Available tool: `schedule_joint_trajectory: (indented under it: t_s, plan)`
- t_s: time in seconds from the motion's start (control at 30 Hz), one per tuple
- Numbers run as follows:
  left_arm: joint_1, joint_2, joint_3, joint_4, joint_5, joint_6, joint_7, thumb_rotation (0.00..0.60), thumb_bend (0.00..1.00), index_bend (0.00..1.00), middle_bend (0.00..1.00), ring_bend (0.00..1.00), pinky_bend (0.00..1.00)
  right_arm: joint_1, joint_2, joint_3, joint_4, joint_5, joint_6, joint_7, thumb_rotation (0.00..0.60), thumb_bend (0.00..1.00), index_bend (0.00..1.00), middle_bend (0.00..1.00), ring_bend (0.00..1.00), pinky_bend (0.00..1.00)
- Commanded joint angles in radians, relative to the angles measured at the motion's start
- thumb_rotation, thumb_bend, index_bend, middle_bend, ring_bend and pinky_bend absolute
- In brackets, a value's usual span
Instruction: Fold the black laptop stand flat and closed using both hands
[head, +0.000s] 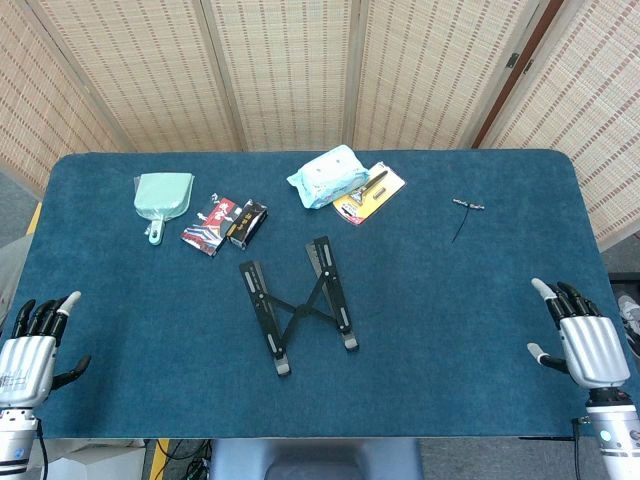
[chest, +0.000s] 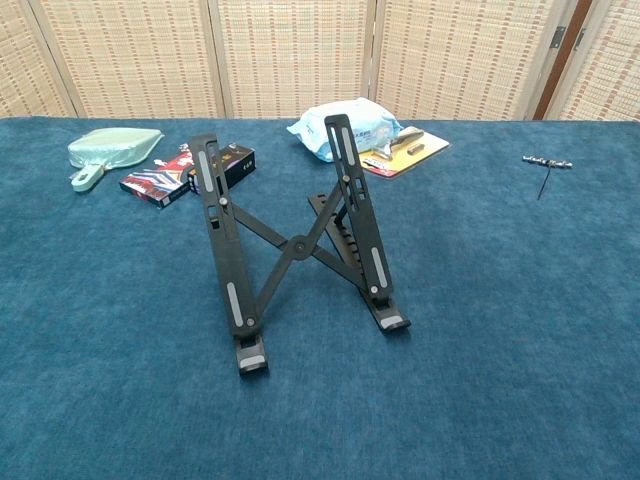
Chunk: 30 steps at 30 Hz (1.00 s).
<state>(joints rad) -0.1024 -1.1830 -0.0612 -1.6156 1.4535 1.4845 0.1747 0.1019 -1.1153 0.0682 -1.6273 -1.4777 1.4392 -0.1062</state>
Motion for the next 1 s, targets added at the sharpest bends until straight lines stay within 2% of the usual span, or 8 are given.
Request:
schedule_joint_trajectory:
  t_s: [0.03, 0.27, 0.47, 0.6, 0.73, 1.0]
  plan:
    - [-0.001, 0.002, 0.001, -0.001, -0.002, -0.004, 0.004, 0.600, 0.21, 0.08, 0.14, 0.11, 0.01, 0.002, 0.001, -0.001, -0.006, -0.002, -0.004, 0.017, 0.600, 0.09, 0.13, 0.21, 0.13, 0.26]
    - [0.000, 0.009, 0.000, -0.014, 0.006, 0.006, 0.003, 0.600, 0.21, 0.08, 0.14, 0.11, 0.01, 0.020, 0.029, 0.000, -0.035, -0.001, -0.042, 0.097, 0.600, 0.08, 0.13, 0.20, 0.13, 0.26]
    - [-0.003, 0.015, 0.002, -0.023, 0.005, -0.003, 0.010, 0.600, 0.21, 0.08, 0.14, 0.11, 0.01, 0.081, 0.097, 0.007, -0.094, 0.012, -0.167, 0.249, 0.600, 0.05, 0.06, 0.17, 0.13, 0.26]
    - [-0.008, 0.018, 0.002, -0.032, 0.009, -0.007, 0.015, 0.600, 0.21, 0.08, 0.14, 0.11, 0.01, 0.140, 0.125, 0.025, -0.107, 0.008, -0.253, 0.373, 0.600, 0.05, 0.03, 0.15, 0.13, 0.26]
    - [-0.011, 0.018, 0.002, -0.038, 0.012, -0.010, 0.020, 0.600, 0.21, 0.08, 0.14, 0.11, 0.01, 0.217, 0.143, 0.044, -0.106, 0.013, -0.375, 0.556, 0.600, 0.06, 0.00, 0.13, 0.11, 0.26]
    - [-0.013, 0.019, 0.003, -0.046, 0.008, -0.014, 0.028, 0.600, 0.21, 0.08, 0.14, 0.11, 0.01, 0.364, 0.132, 0.072, -0.070, -0.028, -0.555, 0.852, 0.600, 0.18, 0.00, 0.09, 0.07, 0.26]
